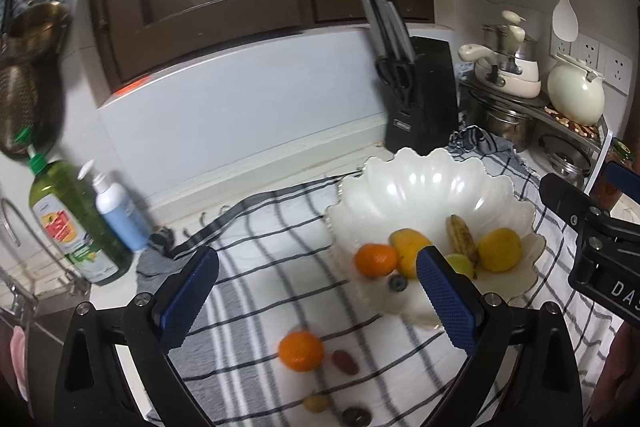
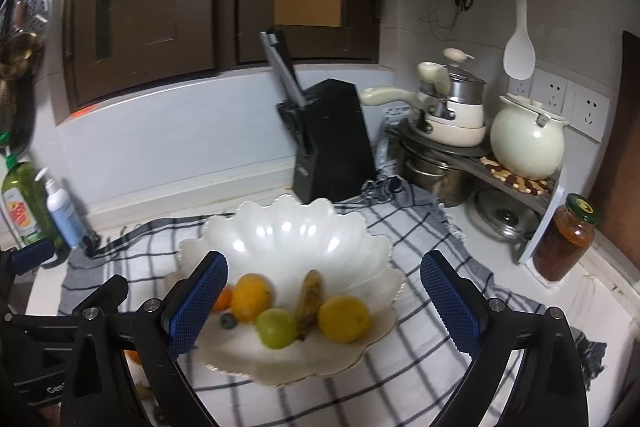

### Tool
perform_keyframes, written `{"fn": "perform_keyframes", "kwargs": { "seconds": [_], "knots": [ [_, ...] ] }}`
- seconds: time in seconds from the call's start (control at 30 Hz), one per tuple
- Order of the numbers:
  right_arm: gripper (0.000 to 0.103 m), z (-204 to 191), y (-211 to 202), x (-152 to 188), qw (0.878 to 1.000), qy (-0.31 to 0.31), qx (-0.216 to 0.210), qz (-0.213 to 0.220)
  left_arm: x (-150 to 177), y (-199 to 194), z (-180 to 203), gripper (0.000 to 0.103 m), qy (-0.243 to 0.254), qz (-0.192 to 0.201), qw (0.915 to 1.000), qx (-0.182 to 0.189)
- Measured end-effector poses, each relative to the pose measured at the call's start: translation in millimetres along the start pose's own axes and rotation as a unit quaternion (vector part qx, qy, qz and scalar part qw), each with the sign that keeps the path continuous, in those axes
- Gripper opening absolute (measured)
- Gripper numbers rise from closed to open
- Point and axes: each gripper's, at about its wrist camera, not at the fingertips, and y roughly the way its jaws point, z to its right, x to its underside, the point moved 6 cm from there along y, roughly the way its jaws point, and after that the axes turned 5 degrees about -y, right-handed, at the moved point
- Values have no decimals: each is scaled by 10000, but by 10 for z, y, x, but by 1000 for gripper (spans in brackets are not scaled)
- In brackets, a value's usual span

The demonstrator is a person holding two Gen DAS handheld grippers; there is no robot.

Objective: Organize fruits
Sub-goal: 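Lift both open tools out of the white bowl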

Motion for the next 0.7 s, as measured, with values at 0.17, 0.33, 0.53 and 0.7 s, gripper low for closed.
{"fn": "perform_keyframes", "kwargs": {
  "seconds": [0.17, 0.33, 0.53, 0.7],
  "knots": [
    [98, -198, -100, 84, 9999, -89, -119, 4, 142, -105, -172, 101, -32, -2, 9999, -102],
    [98, -349, -150, 216, 9996, -164, -214, -47, 307, -147, -285, 101, -36, -38, 9998, -201],
    [98, -434, -140, 386, 9993, -168, -275, -174, 524, -135, -358, 101, -123, -173, 9996, -197],
    [98, -476, -115, 535, 9991, -142, -302, -271, 704, -82, -361, 101, -163, -287, 9993, -152]
  ]
}}
